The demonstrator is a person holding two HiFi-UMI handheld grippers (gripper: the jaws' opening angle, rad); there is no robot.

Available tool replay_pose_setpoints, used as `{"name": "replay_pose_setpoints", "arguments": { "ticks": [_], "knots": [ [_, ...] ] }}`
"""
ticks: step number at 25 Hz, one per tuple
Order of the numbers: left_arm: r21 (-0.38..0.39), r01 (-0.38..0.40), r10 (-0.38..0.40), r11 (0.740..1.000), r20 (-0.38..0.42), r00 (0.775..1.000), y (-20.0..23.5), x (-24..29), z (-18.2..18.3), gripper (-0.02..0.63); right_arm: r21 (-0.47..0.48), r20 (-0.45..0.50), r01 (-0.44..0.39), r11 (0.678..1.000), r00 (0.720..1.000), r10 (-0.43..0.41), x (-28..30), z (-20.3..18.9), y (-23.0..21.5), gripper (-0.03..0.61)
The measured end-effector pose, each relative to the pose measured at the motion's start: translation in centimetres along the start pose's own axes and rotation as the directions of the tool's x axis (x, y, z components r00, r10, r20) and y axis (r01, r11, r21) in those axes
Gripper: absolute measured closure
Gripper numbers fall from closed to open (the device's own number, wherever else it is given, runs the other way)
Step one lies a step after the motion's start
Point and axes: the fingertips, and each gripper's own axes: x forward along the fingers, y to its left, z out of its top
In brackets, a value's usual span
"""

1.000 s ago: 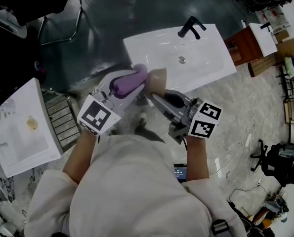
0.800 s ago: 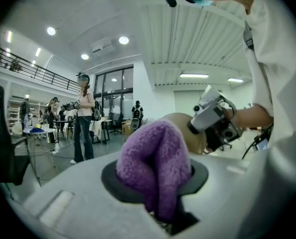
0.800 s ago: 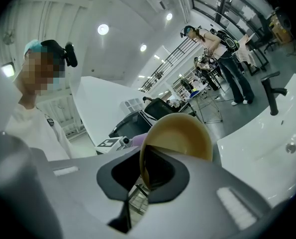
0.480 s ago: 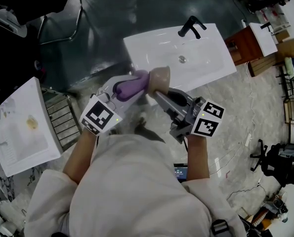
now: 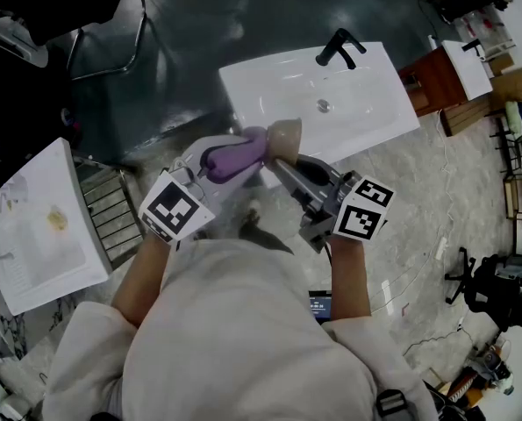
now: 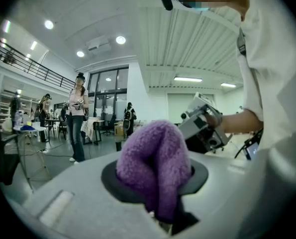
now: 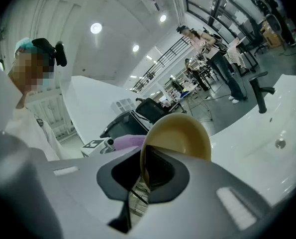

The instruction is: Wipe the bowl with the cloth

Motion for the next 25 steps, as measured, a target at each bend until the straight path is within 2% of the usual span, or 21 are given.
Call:
{"name": "replay_pose_setpoints", "arguments": {
  "ticks": [8,15,19,25],
  "knots": [
    [-0.003,-0.06,0.06,0.998,0.01,0.998,1.6,0.2,0.5,0.503,-0.039,-0.063,-0.037,0.999,0.997,0.034,0.2,-1.0,0.7,0.565],
    [0.009,-0.084,0.084,0.996,-0.003,0.996,2.3,0.3,0.3,0.503,-0.044,-0.052,-0.083,0.996,0.995,0.081,0.1,-0.2,2.0,0.564],
    [0.0,-0.07,0.07,0.998,-0.025,0.997,2.2,0.4,-0.5,0.503,-0.038,-0.039,-0.095,0.995,0.995,0.094,0.1,0.0,2.3,0.563],
    [-0.01,-0.009,0.008,1.0,-0.046,0.999,0.8,0.5,-1.5,0.503,-0.01,0.004,-0.086,0.996,0.996,0.086,-0.1,0.4,1.8,0.563]
  ]
}}
